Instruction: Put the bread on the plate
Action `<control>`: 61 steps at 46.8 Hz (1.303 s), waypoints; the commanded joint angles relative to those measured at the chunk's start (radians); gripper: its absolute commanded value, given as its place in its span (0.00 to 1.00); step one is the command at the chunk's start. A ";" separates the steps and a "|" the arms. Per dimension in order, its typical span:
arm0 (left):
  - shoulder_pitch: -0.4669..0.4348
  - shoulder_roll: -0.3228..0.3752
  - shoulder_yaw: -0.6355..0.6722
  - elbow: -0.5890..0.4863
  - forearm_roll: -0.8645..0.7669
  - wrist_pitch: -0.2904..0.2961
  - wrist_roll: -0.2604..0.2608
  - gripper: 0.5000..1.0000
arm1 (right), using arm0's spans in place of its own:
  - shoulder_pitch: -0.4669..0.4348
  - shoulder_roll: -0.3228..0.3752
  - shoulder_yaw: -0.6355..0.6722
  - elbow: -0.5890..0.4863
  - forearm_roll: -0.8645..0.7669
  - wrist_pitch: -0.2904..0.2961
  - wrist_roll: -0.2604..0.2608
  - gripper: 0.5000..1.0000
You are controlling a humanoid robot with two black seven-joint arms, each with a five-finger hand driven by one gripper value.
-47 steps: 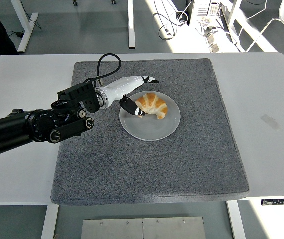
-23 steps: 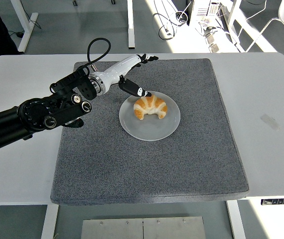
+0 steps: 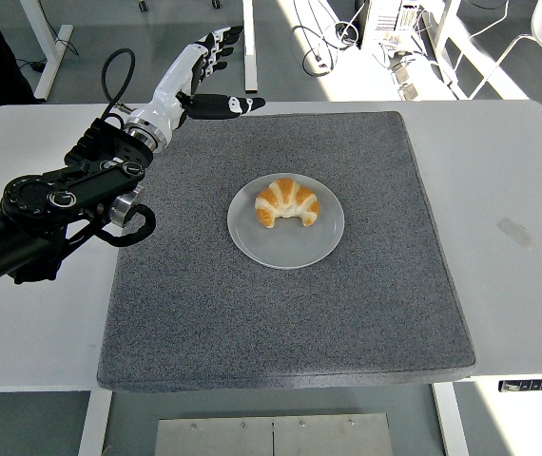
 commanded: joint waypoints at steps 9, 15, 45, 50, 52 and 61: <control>0.099 -0.006 -0.212 0.010 -0.089 -0.008 -0.022 0.83 | 0.000 0.000 0.000 0.000 0.000 0.000 0.000 1.00; 0.154 -0.008 -0.319 0.029 -0.099 -0.037 -0.036 0.82 | 0.000 0.000 0.000 0.000 0.000 0.000 0.000 1.00; 0.213 -0.108 -0.487 0.324 -0.311 -0.270 -0.119 0.81 | 0.000 0.000 0.000 0.000 0.000 0.000 0.000 1.00; 0.217 -0.128 -0.487 0.324 -0.313 -0.273 -0.123 0.81 | 0.000 0.000 0.000 0.000 0.000 0.000 0.000 1.00; 0.219 -0.137 -0.483 0.324 -0.313 -0.273 -0.126 0.81 | 0.000 0.000 0.000 0.000 0.000 0.000 0.000 1.00; 0.233 -0.157 -0.473 0.324 -0.311 -0.273 -0.137 0.81 | 0.000 0.000 0.000 0.000 0.000 0.000 0.000 1.00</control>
